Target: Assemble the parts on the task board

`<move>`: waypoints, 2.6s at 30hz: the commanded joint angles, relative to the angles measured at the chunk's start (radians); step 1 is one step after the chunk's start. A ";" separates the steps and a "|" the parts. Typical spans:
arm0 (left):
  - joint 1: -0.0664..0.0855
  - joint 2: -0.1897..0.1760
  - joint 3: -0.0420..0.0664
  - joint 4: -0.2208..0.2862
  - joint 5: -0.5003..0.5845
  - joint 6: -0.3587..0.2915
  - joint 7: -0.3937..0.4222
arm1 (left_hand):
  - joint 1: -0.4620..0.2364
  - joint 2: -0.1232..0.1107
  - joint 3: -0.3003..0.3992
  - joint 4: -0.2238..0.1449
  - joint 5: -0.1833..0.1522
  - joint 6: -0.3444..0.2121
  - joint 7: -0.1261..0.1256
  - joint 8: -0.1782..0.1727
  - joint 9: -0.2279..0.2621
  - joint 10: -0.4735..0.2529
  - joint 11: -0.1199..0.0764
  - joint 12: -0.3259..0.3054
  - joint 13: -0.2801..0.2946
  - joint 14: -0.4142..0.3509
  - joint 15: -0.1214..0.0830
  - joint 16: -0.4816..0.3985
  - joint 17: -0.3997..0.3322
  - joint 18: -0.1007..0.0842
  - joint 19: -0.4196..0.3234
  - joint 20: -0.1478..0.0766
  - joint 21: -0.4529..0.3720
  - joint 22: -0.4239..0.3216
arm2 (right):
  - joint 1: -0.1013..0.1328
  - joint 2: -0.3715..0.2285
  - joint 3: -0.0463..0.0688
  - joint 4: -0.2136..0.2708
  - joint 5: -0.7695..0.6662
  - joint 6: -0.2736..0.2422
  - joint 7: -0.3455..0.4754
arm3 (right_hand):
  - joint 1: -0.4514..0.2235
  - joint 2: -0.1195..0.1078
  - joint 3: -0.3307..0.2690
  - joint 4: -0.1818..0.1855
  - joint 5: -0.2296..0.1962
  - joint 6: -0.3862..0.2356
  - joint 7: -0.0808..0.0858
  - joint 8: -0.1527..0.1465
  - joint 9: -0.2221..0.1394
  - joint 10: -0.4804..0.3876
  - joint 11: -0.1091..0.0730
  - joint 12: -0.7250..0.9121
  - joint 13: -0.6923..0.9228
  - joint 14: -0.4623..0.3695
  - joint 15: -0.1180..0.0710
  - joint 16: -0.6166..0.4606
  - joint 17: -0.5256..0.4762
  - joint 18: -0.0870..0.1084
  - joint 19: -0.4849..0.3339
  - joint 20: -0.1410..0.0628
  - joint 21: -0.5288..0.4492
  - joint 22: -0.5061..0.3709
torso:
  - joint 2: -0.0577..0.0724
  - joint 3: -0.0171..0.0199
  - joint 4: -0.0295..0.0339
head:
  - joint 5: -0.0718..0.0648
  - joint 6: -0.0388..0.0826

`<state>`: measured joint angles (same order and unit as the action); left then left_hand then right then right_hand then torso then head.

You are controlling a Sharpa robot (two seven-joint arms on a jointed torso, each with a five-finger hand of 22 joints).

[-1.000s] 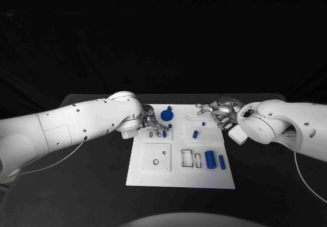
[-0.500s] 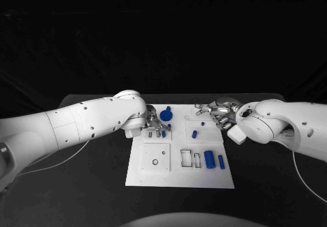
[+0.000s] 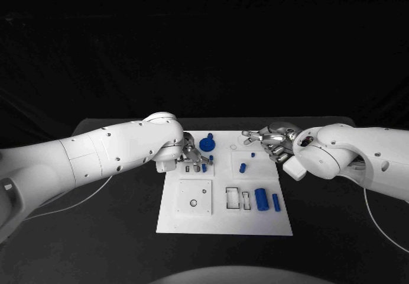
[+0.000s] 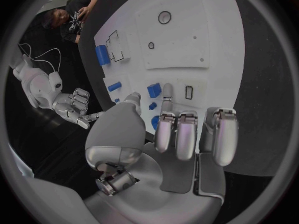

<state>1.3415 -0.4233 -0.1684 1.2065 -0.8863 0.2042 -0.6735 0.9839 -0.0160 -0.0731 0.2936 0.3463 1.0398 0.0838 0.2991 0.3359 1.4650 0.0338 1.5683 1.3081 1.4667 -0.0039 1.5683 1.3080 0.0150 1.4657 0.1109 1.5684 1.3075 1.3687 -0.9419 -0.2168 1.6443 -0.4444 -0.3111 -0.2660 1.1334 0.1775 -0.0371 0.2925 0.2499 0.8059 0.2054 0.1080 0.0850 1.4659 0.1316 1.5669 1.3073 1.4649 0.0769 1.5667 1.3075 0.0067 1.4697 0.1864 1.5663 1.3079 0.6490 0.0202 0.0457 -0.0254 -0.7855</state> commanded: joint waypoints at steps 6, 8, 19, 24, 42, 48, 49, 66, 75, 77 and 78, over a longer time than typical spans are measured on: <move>-0.001 0.015 0.000 -0.015 0.013 0.024 -0.001 | 0.045 0.005 0.000 -0.003 0.035 0.012 -0.004 -0.014 0.012 0.106 -0.009 0.002 0.263 0.104 -0.011 0.003 0.263 -0.015 0.105 -0.005 0.002 0.263 | -0.001 0.003 0.000 -0.002 -0.016 0.017 -0.013 | 0.002 0.010 -0.006 -0.002 0.005 0.000 0.001 0.007 0.002 0.105 0.008 0.004 0.263 0.106 0.008 0.004 0.263 -0.007 0.101 0.007 0.004 0.263 | 0.001 -0.0003 -0.0003 | -0.001 0.002; -0.001 0.016 0.000 -0.016 0.014 0.024 0.002 | 0.059 0.005 0.002 -0.003 0.052 0.017 -0.006 -0.015 0.016 0.106 -0.011 0.002 0.263 0.104 -0.012 0.003 0.263 -0.015 0.105 -0.005 0.002 0.263 | -0.001 0.003 0.000 -0.002 -0.016 0.017 -0.014 | 0.002 0.010 -0.006 -0.002 0.005 0.000 0.001 0.007 0.002 0.105 0.008 0.004 0.263 0.106 0.008 0.004 0.263 -0.007 0.101 0.007 0.004 0.263 | 0.001 -0.0003 -0.0001 | -0.001 0.002; -0.002 0.023 0.000 -0.019 0.016 0.022 0.006 | 0.113 0.008 0.011 -0.003 0.186 0.023 -0.012 -0.026 0.035 0.106 -0.017 0.002 0.263 0.104 -0.018 0.003 0.263 -0.015 0.105 -0.010 0.002 0.263 | -0.002 0.004 0.000 -0.002 -0.016 0.017 -0.018 | 0.002 0.010 -0.006 -0.002 0.005 0.000 0.001 0.007 0.002 0.105 0.008 0.004 0.263 0.106 0.008 0.004 0.263 -0.007 0.101 0.007 0.004 0.263 | 0.001 -0.0002 -0.0004 | -0.002 -0.002; -0.003 0.029 0.000 -0.027 0.016 0.027 0.005 | 0.112 0.008 0.011 -0.002 0.187 0.024 -0.012 -0.026 0.036 0.106 -0.017 0.002 0.263 0.104 -0.018 0.003 0.263 -0.015 0.105 -0.010 0.002 0.263 | -0.002 0.004 0.000 -0.003 -0.016 0.018 -0.020 | 0.002 0.010 -0.006 -0.002 0.005 0.000 0.001 0.007 0.002 0.105 0.008 0.004 0.263 0.106 0.008 0.004 0.263 -0.007 0.101 0.007 0.004 0.263 | 0.001 0.0002 0.0011 | -0.004 -0.001; -0.004 0.036 0.000 -0.035 0.016 0.016 0.011 | 0.117 0.011 0.013 -0.003 0.191 0.028 -0.014 -0.026 0.039 0.106 -0.018 0.002 0.263 0.104 -0.018 0.003 0.263 -0.015 0.105 -0.010 0.002 0.263 | -0.006 0.004 0.000 -0.007 -0.016 0.023 -0.030 | 0.003 0.012 -0.007 -0.002 0.007 -0.001 0.001 0.008 0.002 0.105 0.008 0.004 0.263 0.106 0.008 0.004 0.263 -0.007 0.101 0.007 0.004 0.263 | 0.001 -0.0002 0.0006 | -0.003 -0.004; -0.004 0.033 0.000 -0.030 0.016 0.006 0.012 | 0.127 0.011 0.015 -0.004 0.192 0.027 -0.015 -0.026 0.044 0.106 -0.019 0.002 0.263 0.104 -0.019 0.003 0.263 -0.015 0.105 -0.011 0.002 0.263 | -0.007 0.003 0.000 -0.006 -0.016 0.024 -0.033 | 0.003 0.012 -0.007 -0.002 0.007 -0.002 0.001 0.008 0.002 0.105 0.008 0.004 0.263 0.106 0.008 0.004 0.263 -0.007 0.101 0.007 0.004 0.263 | 0.003 0.0002 0.0009 | 0.004 0.000; -0.004 0.033 0.000 -0.030 0.016 0.006 0.011 | 0.127 0.011 0.015 -0.004 0.192 0.027 -0.015 -0.026 0.044 0.106 -0.020 0.002 0.263 0.104 -0.019 0.003 0.263 -0.015 0.105 -0.011 0.002 0.263 | -0.007 0.003 0.000 -0.005 -0.016 0.023 -0.033 | 0.004 0.012 -0.008 -0.002 0.007 -0.002 0.001 0.008 0.002 0.105 0.008 0.004 0.263 0.106 0.008 0.004 0.263 -0.007 0.101 0.007 0.004 0.263 | 0.003 0.0002 0.0015 | 0.003 0.000; -0.004 0.037 0.000 -0.033 0.018 0.007 0.017 | 0.142 0.008 0.016 -0.003 0.192 0.021 -0.015 -0.022 0.056 0.106 -0.020 0.002 0.263 0.104 -0.020 0.003 0.263 -0.015 0.105 -0.013 0.002 0.263 | -0.008 0.007 -0.001 -0.006 -0.016 0.022 -0.037 | 0.003 0.013 -0.008 -0.002 0.007 -0.002 0.001 0.009 0.002 0.105 0.008 0.004 0.263 0.106 0.008 0.004 0.263 -0.007 0.101 0.007 0.004 0.263 | 0.001 -0.0004 -0.0001 | 0.000 -0.008; -0.004 0.040 0.000 -0.035 0.018 0.010 0.018 | 0.167 0.011 0.022 -0.005 0.192 0.010 -0.016 -0.013 0.075 0.106 -0.021 0.002 0.263 0.104 -0.021 0.003 0.263 -0.015 0.105 -0.015 0.002 0.263 | -0.008 0.007 -0.001 -0.008 -0.016 0.020 -0.039 | 0.003 0.013 -0.009 -0.001 0.007 -0.003 0.002 0.009 0.002 0.105 0.008 0.004 0.263 0.106 0.008 0.004 0.263 -0.007 0.101 0.007 0.004 0.263 | 0.001 -0.0001 0.0003 | 0.000 -0.010; -0.004 0.040 0.000 -0.035 0.018 0.010 0.017 | 0.179 0.013 0.026 -0.005 0.192 0.006 -0.016 -0.009 0.083 0.106 -0.021 0.002 0.263 0.104 -0.021 0.003 0.263 -0.015 0.105 -0.015 0.002 0.263 | -0.008 0.008 -0.001 -0.007 -0.016 0.020 -0.039 | 0.003 0.013 -0.009 -0.001 0.007 -0.003 0.002 0.009 0.002 0.105 0.008 0.004 0.263 0.106 0.008 0.004 0.263 -0.007 0.101 0.007 0.004 0.263 | 0.001 0.0001 0.0005 | 0.000 -0.010; -0.004 0.041 0.000 -0.035 0.018 0.010 0.017 | 0.184 0.013 0.027 -0.005 0.193 0.005 -0.017 -0.008 0.086 0.106 -0.022 0.002 0.263 0.104 -0.021 0.003 0.263 -0.015 0.105 -0.015 0.002 0.263 | -0.008 0.008 -0.001 -0.007 -0.016 0.020 -0.039 | 0.003 0.013 -0.009 -0.001 0.007 -0.003 0.002 0.009 0.002 0.105 0.008 0.004 0.263 0.106 0.008 0.004 0.263 -0.007 0.101 0.007 0.004 0.263 | 0.001 0.0001 0.0005 | 0.000 -0.010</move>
<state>1.3377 -0.3860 -0.1685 1.1710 -0.8742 0.2093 -0.6672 1.1622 -0.0044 -0.0515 0.2895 0.5321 1.0517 0.0675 0.2874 0.4210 1.4650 0.0195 1.5683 1.3074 1.4667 -0.0180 1.5682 1.3073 0.0150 1.4656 0.1039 1.5684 1.3074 1.3611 -0.9352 -0.2172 1.6368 -0.4509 -0.3041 -0.3010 1.1374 0.1814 -0.0398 0.2896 0.2537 0.8059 0.2054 0.1119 0.0859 1.4659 0.1316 1.5669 1.3073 1.4649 0.0769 1.5667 1.3078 0.0067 1.4661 0.1898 1.5663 1.3080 0.6497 0.0198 0.0462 -0.0259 -0.7950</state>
